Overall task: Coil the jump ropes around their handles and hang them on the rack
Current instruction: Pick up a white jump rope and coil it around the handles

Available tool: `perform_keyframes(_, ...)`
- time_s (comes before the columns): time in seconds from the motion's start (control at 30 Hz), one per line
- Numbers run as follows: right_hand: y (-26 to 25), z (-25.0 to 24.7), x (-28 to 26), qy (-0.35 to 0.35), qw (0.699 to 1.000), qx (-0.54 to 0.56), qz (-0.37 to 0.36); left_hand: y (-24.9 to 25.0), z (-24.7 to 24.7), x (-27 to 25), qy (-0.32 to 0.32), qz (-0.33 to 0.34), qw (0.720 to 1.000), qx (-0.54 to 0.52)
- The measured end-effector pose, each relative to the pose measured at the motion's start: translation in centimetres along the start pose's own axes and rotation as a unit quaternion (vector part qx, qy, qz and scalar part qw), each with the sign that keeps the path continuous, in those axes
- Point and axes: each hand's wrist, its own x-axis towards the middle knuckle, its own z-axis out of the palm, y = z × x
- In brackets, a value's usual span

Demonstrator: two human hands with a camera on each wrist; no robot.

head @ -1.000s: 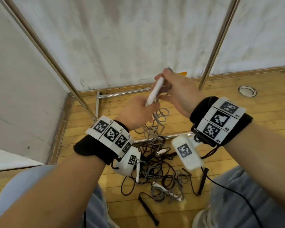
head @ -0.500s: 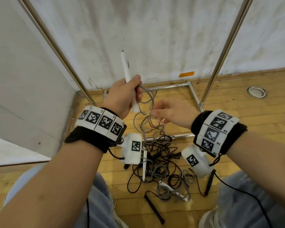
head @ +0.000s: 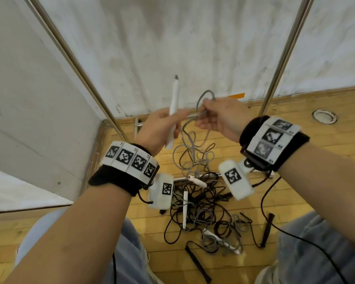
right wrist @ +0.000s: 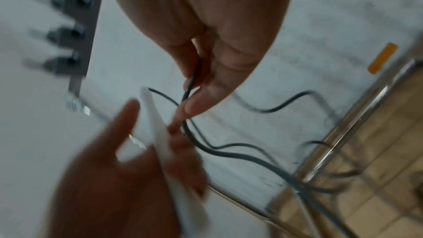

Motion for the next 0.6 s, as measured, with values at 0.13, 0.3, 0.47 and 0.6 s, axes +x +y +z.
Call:
perform_keyframes(0.13, -1.6, -0.3, 0.2, -0.003, 0.993, 0.119, -0.002, -0.5, 1.3, -0.9, -0.045, 0.008, 0.984, 0.175)
perform_keyframes(0.3, -1.1, -1.0, -0.2, 0.009, 0.990, 0.141, -0.013, -0.1, 2.4, -0.9, 0.027, 0.050, 0.977, 0.204)
perform_keyframes(0.47, 0.6, -1.2, -1.3, -0.052, 0.951, -0.300, -0.050, 0.6, 2.2, -0.6, 0.076, 0.074, 0.983, 0.151)
perform_keyframes(0.6, 1.9, -0.9, -2.0, -0.087, 0.832, -0.542, -0.080, 1.3, 1.8, -0.9, 0.068, 0.087, 0.989, 0.096)
